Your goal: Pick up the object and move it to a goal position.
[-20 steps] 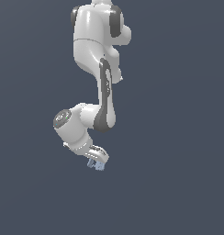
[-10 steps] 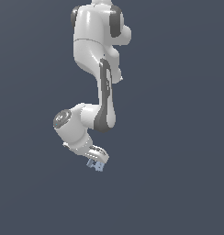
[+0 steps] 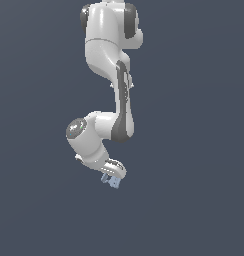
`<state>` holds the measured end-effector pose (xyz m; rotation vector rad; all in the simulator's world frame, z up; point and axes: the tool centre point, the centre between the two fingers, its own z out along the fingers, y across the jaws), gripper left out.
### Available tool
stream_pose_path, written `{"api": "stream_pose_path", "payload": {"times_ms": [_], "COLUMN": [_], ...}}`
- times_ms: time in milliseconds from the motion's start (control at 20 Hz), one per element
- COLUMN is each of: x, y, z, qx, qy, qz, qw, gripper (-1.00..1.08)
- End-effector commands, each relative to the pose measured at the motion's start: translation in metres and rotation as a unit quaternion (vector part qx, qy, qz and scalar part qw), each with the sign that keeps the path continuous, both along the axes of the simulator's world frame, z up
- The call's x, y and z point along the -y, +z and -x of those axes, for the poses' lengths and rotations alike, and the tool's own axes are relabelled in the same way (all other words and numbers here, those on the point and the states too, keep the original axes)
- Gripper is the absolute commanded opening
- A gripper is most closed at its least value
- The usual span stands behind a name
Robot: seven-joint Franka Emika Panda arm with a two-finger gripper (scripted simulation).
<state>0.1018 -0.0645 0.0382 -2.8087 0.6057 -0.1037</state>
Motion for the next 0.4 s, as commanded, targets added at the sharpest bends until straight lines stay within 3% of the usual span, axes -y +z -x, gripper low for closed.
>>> {"api": "stream_pose_path", "payload": {"times_ms": [0,350], "x": [-0.017,-0.036], "y": [0.007,0.015], "z": [-0.004,-0.01], "qx": [0.0,0.0], "qy": [0.001,0.001], "qz": [0.0,0.0], "qw": [1.0,1.0], "gripper": [-1.0,-1.0]}}
